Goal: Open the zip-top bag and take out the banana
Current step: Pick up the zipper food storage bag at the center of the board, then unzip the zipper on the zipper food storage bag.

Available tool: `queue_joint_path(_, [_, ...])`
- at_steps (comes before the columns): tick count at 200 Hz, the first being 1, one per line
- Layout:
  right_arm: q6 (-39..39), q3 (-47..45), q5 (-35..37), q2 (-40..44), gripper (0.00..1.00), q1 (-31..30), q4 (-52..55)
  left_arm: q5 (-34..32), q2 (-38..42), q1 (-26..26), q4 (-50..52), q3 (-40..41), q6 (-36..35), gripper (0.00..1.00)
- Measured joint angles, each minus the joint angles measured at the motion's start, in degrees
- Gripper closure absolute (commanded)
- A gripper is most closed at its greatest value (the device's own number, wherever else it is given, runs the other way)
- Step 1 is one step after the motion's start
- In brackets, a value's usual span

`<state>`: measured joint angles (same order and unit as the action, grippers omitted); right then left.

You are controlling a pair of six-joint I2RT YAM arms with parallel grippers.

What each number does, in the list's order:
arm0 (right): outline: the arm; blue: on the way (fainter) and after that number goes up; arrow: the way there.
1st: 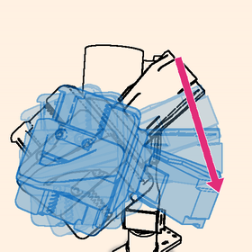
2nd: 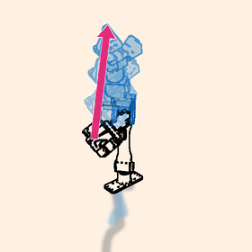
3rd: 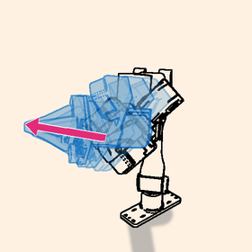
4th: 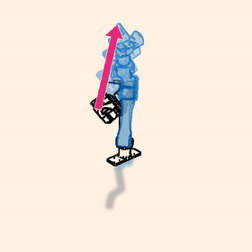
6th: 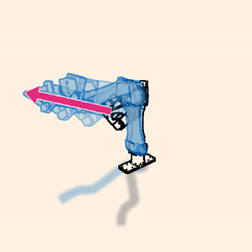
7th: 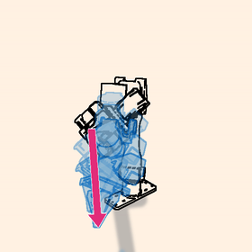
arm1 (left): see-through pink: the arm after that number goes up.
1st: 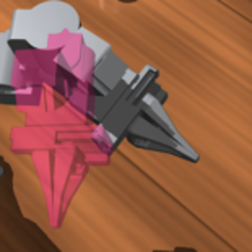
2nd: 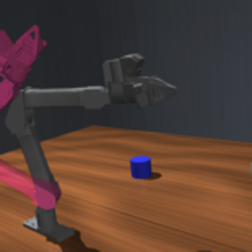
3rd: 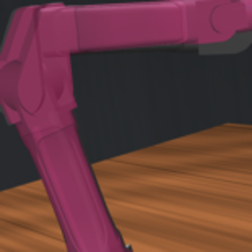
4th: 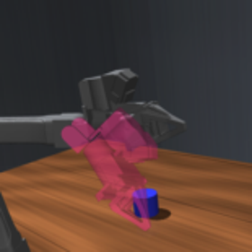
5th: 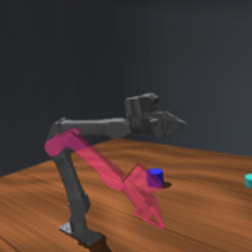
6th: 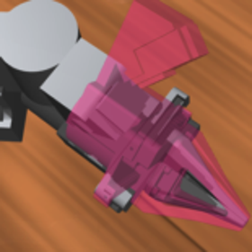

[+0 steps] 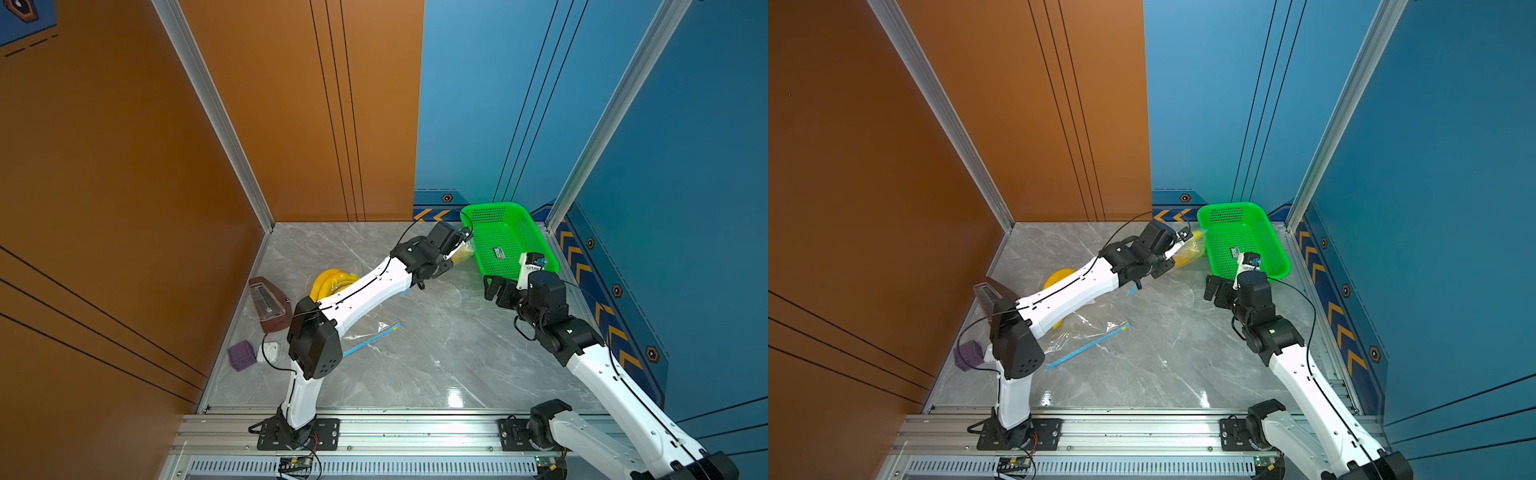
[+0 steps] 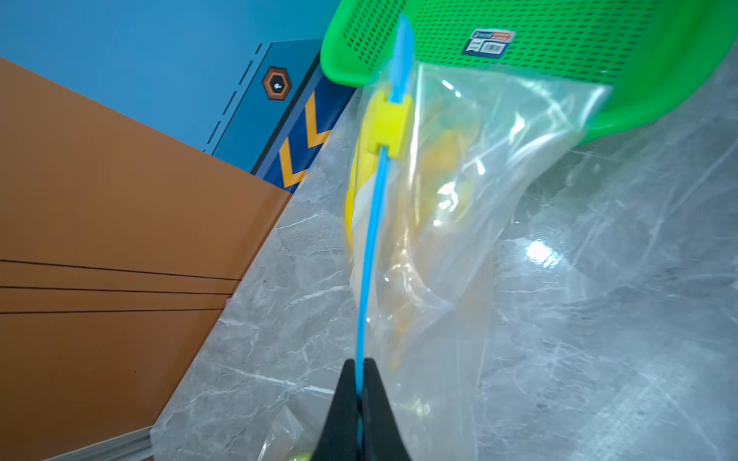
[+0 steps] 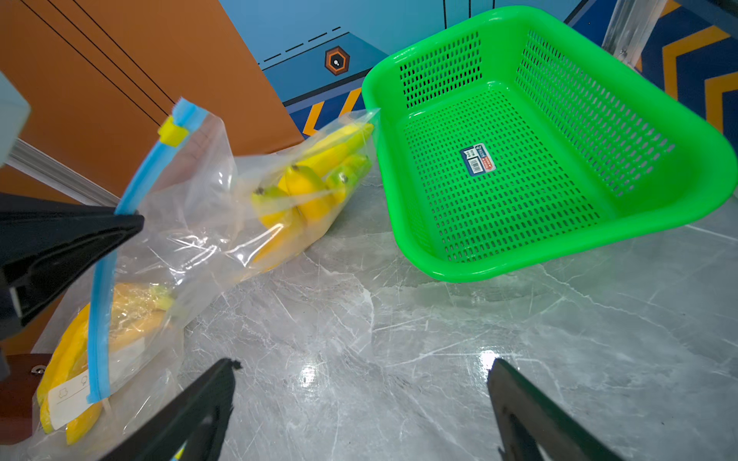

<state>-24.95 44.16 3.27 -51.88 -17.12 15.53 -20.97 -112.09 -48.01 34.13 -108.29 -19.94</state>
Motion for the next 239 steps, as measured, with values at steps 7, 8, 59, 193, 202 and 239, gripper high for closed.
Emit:
queue_joint_path(7, [0.5, -0.5, 0.0, 1.1, 0.00, 0.0, 0.0, 1.8, 1.3, -0.2, 0.1, 2.1, 0.5, 1.00])
queue_joint_path(8, [0.6, -0.6, 0.0, 1.2, 0.00, 0.0, 0.0, 2.1, 1.6, -0.3, 0.0, 2.5, 0.5, 1.00])
queue_joint_path(59, [2.7, -6.7, -5.2, 4.3, 0.04, -0.1, -1.0, 11.7, 13.3, -0.3, -1.1, 17.7, 1.9, 1.00])
queue_joint_path(193, [10.6, -13.6, -20.3, -0.6, 0.46, -11.6, -13.3, 21.2, 25.5, 1.5, -11.5, 39.4, -0.6, 1.00])
queue_joint_path(202, [11.0, -13.6, -20.3, -1.1, 0.47, -11.8, -13.8, 21.3, 25.9, 1.5, -11.9, 40.1, -0.7, 1.00])
queue_joint_path(239, [13.0, -13.4, -19.9, -4.1, 0.46, -11.8, -14.9, 21.7, 27.8, 1.5, -13.4, 43.1, -0.9, 1.00])
